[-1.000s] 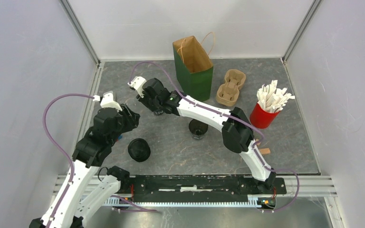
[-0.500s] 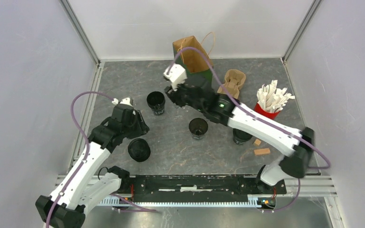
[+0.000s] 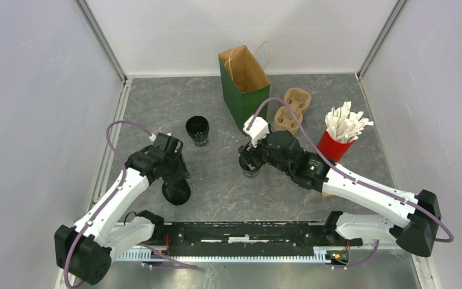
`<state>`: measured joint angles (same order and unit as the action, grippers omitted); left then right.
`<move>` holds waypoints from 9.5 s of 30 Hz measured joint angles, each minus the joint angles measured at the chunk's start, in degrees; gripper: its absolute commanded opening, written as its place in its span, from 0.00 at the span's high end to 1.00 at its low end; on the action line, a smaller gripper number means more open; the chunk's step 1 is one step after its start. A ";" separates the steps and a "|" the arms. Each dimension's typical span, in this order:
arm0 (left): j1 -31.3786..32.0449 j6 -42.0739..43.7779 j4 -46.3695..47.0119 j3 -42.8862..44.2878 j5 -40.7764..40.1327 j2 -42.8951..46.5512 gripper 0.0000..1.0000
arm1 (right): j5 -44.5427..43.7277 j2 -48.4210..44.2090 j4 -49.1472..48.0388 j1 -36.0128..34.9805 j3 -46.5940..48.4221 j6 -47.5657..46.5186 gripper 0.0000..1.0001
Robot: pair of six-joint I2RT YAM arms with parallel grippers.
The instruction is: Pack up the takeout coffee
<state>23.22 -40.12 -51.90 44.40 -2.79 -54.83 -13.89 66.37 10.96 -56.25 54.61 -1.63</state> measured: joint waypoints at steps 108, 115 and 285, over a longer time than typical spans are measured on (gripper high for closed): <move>0.00 0.17 -3.23 2.03 1.53 -6.38 0.98 | 0.42 -4.98 -11.78 0.00 -11.63 2.84 0.15; 0.00 0.31 -3.41 2.95 1.51 -6.32 0.98 | 0.92 -4.79 -11.78 0.00 -11.63 2.84 0.15; 3.54 -24.70 52.48 1.14 52.76 6.38 0.98 | 23.87 -6.23 -70.73 -4.17 -31.63 -3.85 0.02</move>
<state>26.76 -64.82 0.58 45.54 49.98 -48.45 9.98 60.14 -59.77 -60.42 22.98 -5.48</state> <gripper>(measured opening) 0.032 0.979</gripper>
